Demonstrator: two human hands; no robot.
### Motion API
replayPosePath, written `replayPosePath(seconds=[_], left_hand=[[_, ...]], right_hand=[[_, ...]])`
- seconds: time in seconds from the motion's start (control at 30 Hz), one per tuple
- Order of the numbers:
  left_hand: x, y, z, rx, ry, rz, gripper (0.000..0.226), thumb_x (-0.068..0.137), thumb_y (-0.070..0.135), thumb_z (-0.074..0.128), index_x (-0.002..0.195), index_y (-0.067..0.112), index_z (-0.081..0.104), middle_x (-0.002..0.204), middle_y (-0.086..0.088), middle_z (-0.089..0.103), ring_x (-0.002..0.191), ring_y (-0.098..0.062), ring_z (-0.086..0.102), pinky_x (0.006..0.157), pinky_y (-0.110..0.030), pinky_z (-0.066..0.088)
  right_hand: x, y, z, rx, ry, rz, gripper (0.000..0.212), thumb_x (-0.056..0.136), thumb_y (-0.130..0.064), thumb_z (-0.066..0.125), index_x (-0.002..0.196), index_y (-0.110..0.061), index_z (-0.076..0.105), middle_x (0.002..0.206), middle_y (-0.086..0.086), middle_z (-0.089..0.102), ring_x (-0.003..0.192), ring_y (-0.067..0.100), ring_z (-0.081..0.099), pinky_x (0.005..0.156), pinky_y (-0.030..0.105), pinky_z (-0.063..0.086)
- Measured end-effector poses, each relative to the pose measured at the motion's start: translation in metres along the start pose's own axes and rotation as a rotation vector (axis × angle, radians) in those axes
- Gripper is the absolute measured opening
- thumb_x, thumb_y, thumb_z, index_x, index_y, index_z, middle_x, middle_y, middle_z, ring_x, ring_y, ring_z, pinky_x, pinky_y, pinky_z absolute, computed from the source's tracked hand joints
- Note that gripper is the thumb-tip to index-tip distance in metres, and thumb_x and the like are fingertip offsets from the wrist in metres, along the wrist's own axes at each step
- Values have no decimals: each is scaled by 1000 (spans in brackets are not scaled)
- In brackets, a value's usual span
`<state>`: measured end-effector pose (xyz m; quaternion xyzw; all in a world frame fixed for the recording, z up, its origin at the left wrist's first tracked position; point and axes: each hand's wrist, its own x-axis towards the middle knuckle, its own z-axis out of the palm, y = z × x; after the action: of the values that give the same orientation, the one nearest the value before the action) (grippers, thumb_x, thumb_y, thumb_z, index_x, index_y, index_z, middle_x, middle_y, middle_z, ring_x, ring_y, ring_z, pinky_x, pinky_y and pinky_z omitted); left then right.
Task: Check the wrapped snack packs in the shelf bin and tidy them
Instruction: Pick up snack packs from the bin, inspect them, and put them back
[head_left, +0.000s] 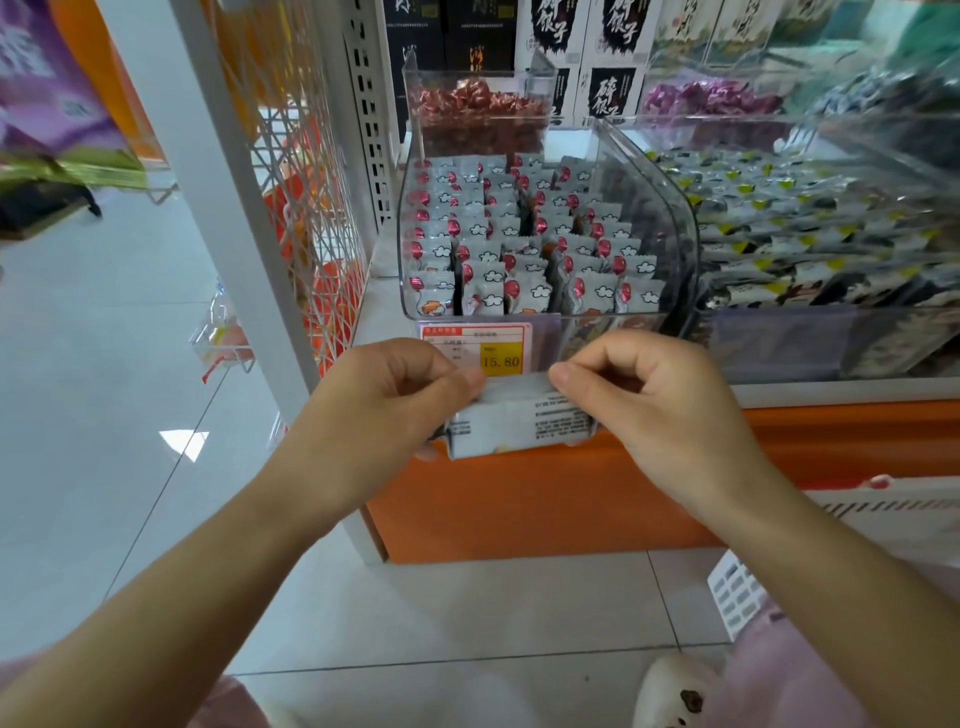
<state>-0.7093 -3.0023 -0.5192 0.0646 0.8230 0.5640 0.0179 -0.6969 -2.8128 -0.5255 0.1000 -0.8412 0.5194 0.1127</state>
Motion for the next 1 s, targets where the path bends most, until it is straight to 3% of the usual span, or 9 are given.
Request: replayPosePath(seconds=[0.27,0.37,0.43,0.57,0.67,0.73,0.8,0.9,1.0], left_hand=[[0,-1,-2,36,-68,52,25,84,33,57,76,13,69,70,-4,67,58,-6,64,54,-19,54],[-3,0,-4,9,-178,66,34,70,40,63,98,20,66,81,4,71,72,-11,69,64,-25,58],[-2,1,-8,33,-138,115,30,71,36,64,99,24,65,83,6,72,73,-10,69,66,-20,56],[4,5,-19,-91,-13,159,14,81,27,57,90,23,66,80,5,73,72,-7,69,60,-13,52],[13,9,-30,108,69,261,32,75,47,50,95,26,64,76,12,70,72,0,65,57,-15,51],[24,9,-39,320,183,331,42,76,51,54,111,29,59,92,20,61,79,5,58,61,-14,45],[36,4,-48,464,235,377,48,79,42,63,123,25,55,108,12,54,86,1,53,67,-11,40],[46,-9,-49,559,172,404,60,77,36,67,132,22,48,125,2,46,105,-9,48,74,-11,39],[47,-18,-46,575,98,401,73,73,47,63,138,23,39,133,0,42,114,-13,45,81,-16,42]], right_hand=[[0,2,1,54,23,81,21,88,-20,60,71,-10,66,66,-1,68,56,11,67,50,35,57],[3,2,1,97,67,88,20,90,-21,58,73,-13,66,69,2,68,55,10,67,47,23,53],[3,-1,0,159,41,63,18,86,-32,58,84,-18,69,77,0,70,64,11,69,53,25,56],[6,-9,3,168,-48,-20,43,71,-45,65,113,-33,61,94,-5,70,76,11,71,75,32,58],[23,-13,6,256,42,-48,39,77,-30,67,114,-23,58,95,-1,66,75,13,70,67,27,58],[40,-16,5,303,112,-47,31,81,-18,68,109,-12,54,91,2,65,77,11,70,60,23,57],[56,-20,4,267,137,-62,24,83,-12,68,102,-10,53,89,1,66,77,9,69,58,23,57],[75,-24,9,100,139,-110,19,81,-15,71,93,-17,55,93,2,65,83,13,68,61,24,57],[89,-31,16,-112,100,-182,28,78,-23,74,98,-18,56,94,-5,62,87,10,62,71,19,53]])
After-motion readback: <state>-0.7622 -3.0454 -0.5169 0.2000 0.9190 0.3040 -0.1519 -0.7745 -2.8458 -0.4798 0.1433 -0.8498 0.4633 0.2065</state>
